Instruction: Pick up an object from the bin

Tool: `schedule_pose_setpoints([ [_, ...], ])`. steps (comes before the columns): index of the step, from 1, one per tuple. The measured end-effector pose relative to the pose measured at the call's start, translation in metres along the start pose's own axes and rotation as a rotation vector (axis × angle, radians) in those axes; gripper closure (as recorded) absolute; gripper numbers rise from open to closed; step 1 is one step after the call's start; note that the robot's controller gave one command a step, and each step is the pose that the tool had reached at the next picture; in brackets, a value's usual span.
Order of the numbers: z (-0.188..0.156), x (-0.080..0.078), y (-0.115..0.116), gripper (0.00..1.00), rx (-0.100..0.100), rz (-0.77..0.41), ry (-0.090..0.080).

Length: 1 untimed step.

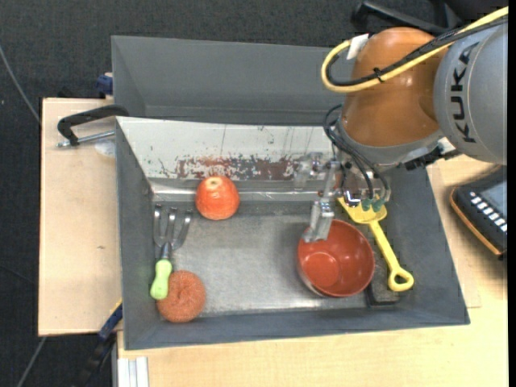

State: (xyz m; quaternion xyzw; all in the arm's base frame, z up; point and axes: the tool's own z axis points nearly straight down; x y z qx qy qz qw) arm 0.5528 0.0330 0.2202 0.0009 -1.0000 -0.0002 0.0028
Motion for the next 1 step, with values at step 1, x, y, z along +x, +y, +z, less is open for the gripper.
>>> schedule_pose_setpoints([
  [1, -0.0718, -0.0044, 0.0139, 0.0, 0.0, -0.216, -0.012],
])
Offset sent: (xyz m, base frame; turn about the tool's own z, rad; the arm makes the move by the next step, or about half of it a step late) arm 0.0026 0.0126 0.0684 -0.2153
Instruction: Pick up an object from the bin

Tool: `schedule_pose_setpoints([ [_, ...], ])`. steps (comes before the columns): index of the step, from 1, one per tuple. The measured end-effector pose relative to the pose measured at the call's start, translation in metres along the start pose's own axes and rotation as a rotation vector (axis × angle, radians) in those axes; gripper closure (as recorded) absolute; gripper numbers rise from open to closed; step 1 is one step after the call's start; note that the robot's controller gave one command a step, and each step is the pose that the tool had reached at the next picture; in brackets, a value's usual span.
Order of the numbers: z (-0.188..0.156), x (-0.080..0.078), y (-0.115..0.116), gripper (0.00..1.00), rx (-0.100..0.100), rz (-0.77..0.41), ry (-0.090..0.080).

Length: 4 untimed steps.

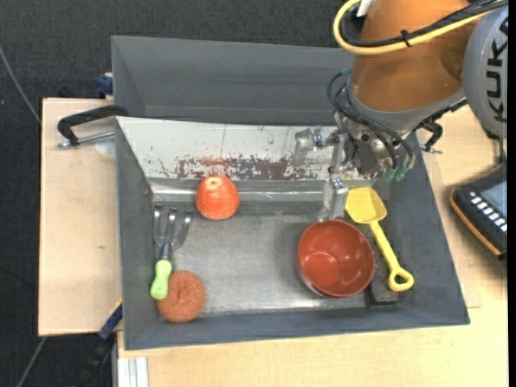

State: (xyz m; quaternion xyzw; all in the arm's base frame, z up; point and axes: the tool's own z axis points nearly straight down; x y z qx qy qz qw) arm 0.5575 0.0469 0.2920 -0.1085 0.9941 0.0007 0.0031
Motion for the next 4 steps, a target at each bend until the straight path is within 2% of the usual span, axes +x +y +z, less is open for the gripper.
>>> schedule_pose_setpoints([
  [1, 0.134, -0.005, -0.001, 0.0, -0.002, -0.035, 0.005],
  [2, 0.114, -0.012, -0.061, 0.0, 0.002, -0.062, -0.003],
  [3, 0.225, -0.018, -0.056, 0.0, 0.0, -0.249, 0.002],
  [4, 0.173, 0.022, -0.044, 0.0, 0.0, -0.359, -0.001],
])
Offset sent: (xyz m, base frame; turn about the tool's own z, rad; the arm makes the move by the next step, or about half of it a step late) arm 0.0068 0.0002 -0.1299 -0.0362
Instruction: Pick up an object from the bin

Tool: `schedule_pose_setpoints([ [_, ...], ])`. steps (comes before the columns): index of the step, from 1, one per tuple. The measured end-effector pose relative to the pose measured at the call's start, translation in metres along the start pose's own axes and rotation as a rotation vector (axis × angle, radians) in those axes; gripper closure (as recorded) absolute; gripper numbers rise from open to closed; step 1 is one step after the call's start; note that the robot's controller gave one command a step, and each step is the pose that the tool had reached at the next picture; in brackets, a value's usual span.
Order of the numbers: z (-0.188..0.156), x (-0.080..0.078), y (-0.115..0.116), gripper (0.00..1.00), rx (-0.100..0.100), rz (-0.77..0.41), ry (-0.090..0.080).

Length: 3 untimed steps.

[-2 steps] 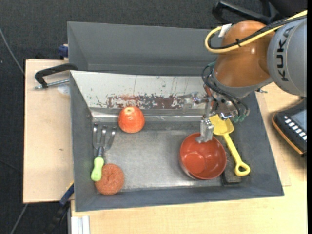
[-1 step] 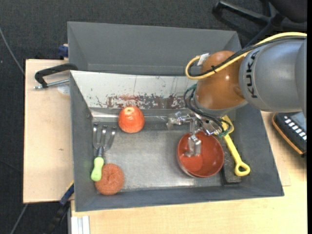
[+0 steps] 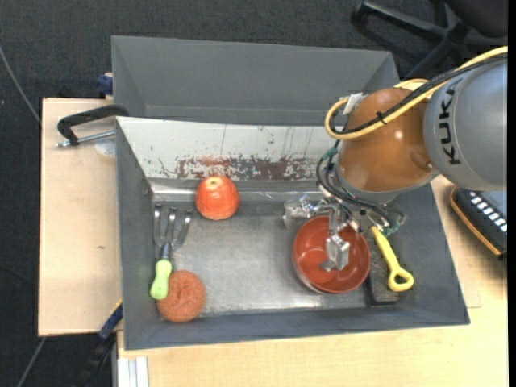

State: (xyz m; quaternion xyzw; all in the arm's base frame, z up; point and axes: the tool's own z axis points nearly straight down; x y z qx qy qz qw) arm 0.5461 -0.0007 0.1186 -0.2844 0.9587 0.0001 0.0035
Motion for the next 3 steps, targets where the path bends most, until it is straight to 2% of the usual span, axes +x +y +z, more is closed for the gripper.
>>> schedule_pose_setpoints([
  [1, 0.002, 0.0, 0.0, 1.0, -0.001, 0.001, 0.0],
  [2, -0.05, -0.024, 0.014, 1.0, 0.003, -0.029, -0.01],
  [3, -0.137, -0.075, 0.022, 1.0, 0.009, -0.011, -0.027],
])
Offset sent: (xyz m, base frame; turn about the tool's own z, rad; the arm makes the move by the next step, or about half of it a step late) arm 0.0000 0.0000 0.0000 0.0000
